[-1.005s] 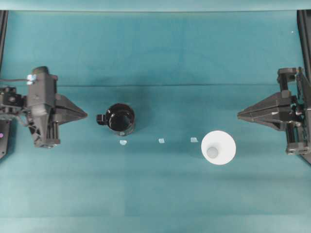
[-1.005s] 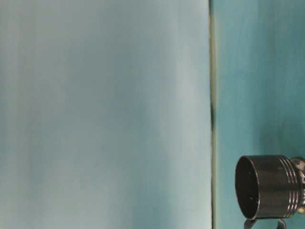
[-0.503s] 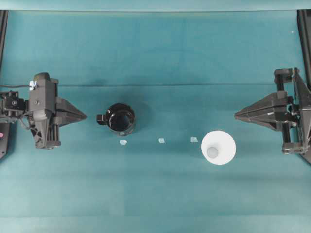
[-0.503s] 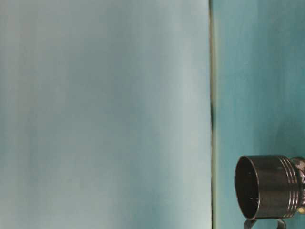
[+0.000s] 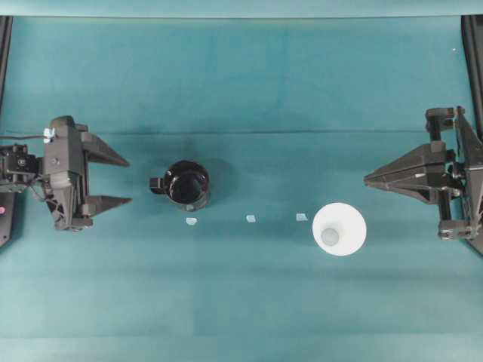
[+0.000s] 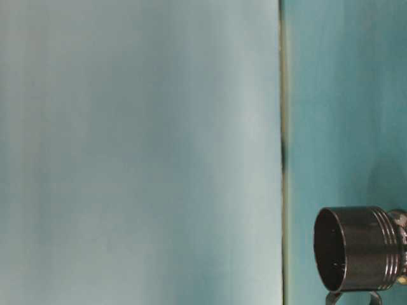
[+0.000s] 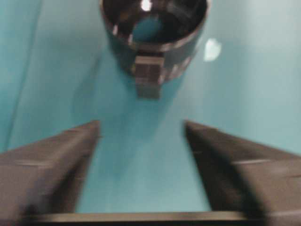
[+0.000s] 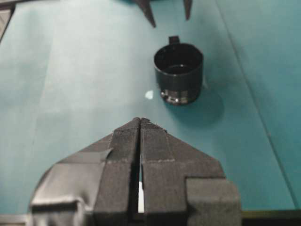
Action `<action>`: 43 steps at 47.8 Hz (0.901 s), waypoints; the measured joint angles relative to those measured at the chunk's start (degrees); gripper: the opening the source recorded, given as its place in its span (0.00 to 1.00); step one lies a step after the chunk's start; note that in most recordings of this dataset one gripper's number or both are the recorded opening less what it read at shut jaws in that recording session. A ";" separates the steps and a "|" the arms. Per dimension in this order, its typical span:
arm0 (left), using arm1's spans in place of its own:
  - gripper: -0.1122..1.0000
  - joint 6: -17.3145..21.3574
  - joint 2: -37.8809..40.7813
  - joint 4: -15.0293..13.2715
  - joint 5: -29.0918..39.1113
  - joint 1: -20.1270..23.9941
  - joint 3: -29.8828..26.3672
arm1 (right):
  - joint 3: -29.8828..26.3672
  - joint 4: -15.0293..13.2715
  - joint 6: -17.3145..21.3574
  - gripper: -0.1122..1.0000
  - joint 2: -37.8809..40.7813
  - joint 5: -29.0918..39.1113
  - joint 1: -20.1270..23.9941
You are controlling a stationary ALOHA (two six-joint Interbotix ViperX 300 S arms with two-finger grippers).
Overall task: Put the paper cup into the moved cup holder.
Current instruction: 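Move the left gripper toward the black cup holder and open it, then close the left gripper on the black cup holder's handle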
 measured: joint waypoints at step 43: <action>0.86 5.63 13.97 0.00 -6.33 0.62 -7.65 | 0.00 0.35 3.96 0.12 0.00 1.85 0.00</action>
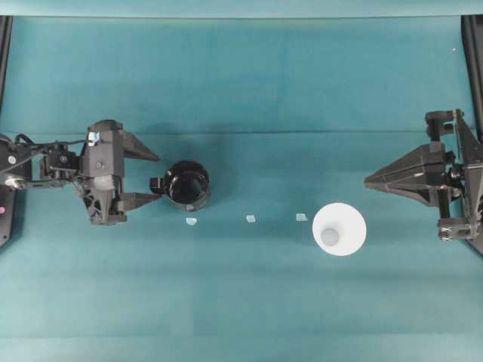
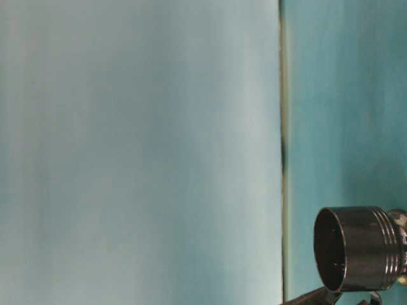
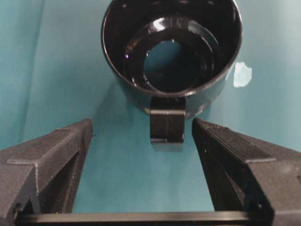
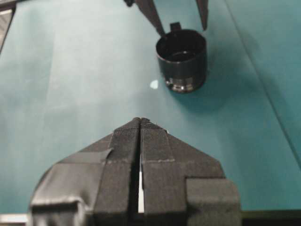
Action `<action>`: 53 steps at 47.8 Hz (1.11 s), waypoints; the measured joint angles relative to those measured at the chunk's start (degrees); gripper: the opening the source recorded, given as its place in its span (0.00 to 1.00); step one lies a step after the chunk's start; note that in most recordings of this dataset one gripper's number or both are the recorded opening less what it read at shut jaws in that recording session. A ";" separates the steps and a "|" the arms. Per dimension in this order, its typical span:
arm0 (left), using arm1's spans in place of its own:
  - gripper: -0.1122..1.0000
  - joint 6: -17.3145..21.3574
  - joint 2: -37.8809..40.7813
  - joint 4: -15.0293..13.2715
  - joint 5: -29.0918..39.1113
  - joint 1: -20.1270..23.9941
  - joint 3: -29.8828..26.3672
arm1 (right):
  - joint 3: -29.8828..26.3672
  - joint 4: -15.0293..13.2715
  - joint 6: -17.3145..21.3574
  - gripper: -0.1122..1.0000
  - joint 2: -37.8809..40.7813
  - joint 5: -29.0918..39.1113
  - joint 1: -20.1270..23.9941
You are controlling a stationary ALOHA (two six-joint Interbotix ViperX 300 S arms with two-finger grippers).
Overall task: Put the paper cup into the moved cup holder.
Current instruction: 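Close the left gripper on the black cup holder's handle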
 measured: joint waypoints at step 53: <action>0.45 -0.35 1.23 -0.09 3.16 0.09 -2.02 | 0.00 0.00 0.00 0.12 0.26 1.58 0.00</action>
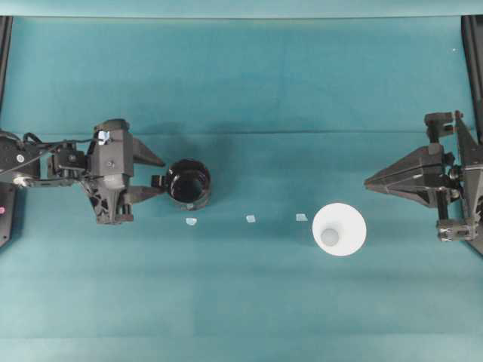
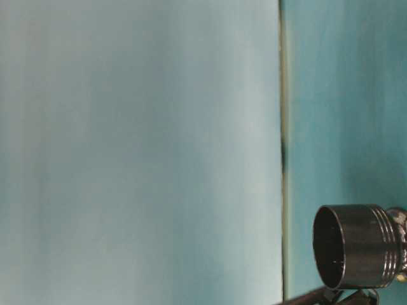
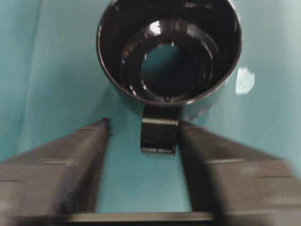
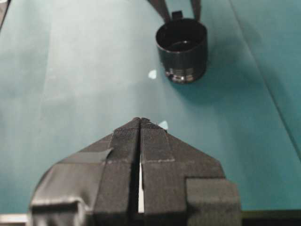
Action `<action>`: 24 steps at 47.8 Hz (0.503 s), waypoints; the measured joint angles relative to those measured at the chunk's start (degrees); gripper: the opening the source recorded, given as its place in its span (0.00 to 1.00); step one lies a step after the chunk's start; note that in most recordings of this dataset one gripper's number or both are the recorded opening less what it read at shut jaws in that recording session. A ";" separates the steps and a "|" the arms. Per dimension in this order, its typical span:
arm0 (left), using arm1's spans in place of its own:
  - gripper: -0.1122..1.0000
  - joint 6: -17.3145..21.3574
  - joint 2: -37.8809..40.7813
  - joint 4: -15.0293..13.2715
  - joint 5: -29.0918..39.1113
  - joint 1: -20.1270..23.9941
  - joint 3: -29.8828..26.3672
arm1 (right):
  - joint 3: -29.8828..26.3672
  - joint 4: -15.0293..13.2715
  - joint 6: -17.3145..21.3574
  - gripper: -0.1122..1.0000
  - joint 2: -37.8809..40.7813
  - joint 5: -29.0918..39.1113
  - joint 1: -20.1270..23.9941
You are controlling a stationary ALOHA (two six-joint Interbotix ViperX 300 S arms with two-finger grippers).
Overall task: Put the paper cup into the moved cup holder.
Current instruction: 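Close the left gripper on the black cup holder's handle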
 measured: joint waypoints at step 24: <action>0.28 0.70 0.00 0.09 -0.62 0.00 -0.97 | 0.00 0.00 0.00 0.12 0.09 0.97 0.00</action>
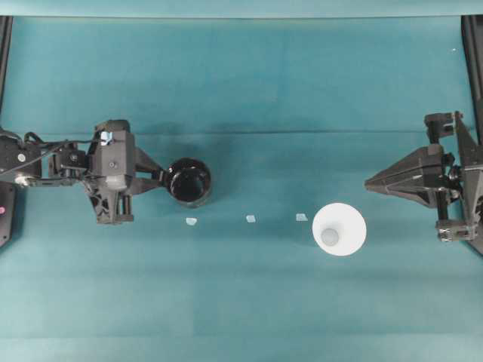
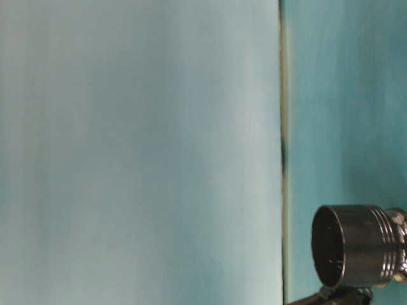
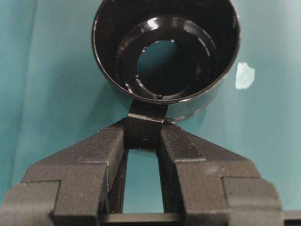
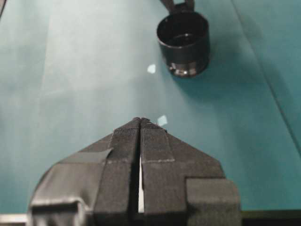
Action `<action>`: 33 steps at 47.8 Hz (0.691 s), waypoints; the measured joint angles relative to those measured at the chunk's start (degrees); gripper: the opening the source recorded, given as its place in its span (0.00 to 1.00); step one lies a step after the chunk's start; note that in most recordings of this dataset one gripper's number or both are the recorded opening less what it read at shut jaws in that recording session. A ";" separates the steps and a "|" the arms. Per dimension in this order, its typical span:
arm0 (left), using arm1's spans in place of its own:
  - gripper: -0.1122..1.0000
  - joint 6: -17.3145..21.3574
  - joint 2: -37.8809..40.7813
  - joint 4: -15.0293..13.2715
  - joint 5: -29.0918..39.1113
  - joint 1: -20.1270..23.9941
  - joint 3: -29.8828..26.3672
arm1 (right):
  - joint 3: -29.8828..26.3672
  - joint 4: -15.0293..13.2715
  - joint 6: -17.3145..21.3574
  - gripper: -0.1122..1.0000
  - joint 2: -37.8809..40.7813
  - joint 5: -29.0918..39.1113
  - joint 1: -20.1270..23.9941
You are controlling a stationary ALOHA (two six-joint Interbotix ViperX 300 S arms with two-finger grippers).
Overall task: Put the paper cup into the moved cup holder.
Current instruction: 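Close the left gripper on the black cup holder's handle, then slide the black cup holder rightward toward the table center with left gripper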
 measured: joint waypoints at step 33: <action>0.28 -0.62 5.10 0.00 0.35 -6.86 -13.45 | 0.00 0.00 0.00 0.12 0.00 0.70 -0.53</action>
